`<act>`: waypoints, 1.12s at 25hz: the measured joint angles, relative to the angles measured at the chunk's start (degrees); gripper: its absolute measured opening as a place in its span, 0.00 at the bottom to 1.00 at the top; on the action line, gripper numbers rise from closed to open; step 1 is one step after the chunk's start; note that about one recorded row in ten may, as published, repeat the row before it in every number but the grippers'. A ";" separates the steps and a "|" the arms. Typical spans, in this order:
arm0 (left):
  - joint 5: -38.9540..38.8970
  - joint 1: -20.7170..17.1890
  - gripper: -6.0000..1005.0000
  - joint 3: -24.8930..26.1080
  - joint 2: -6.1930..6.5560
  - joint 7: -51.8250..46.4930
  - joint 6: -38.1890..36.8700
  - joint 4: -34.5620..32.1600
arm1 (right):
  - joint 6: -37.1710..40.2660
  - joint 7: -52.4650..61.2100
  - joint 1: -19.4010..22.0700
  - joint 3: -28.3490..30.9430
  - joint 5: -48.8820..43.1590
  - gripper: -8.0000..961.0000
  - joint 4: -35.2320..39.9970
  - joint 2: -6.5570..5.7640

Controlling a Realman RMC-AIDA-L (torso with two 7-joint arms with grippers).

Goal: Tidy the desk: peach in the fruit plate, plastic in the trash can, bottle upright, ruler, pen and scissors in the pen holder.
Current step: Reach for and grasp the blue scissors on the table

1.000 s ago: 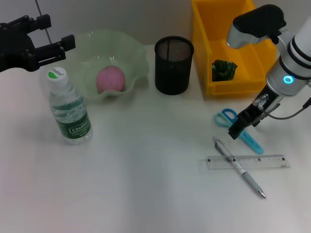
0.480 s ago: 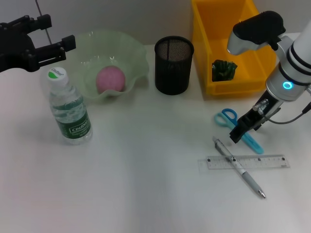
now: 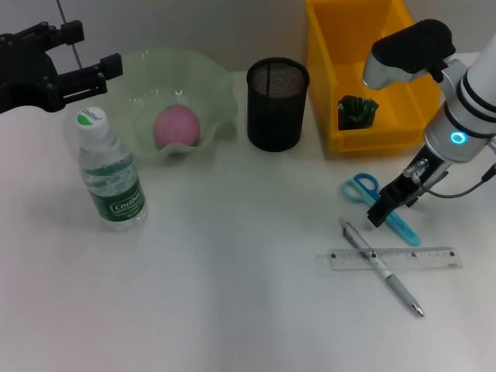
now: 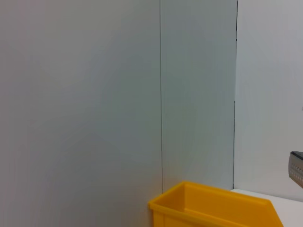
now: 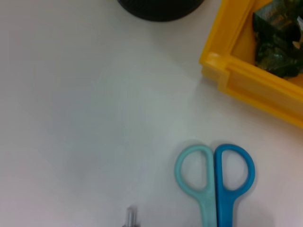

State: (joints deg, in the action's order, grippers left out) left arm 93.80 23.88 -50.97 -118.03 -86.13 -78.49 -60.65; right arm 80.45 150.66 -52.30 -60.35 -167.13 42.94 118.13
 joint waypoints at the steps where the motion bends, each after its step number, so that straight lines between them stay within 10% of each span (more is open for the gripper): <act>1: 0.00 0.00 0.80 0.00 0.00 0.00 0.00 0.00 | -0.03 -0.01 -0.11 -0.02 0.00 0.75 -0.04 0.06; 28: -0.03 0.03 0.80 0.00 -0.08 0.00 -0.36 0.00 | 0.03 0.42 -1.03 -1.80 -0.07 0.75 -1.20 0.26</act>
State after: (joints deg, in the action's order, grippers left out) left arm 93.77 23.90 -50.98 -118.11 -86.13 -78.85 -60.64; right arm 80.48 151.08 -53.32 -62.15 -167.20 41.74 118.38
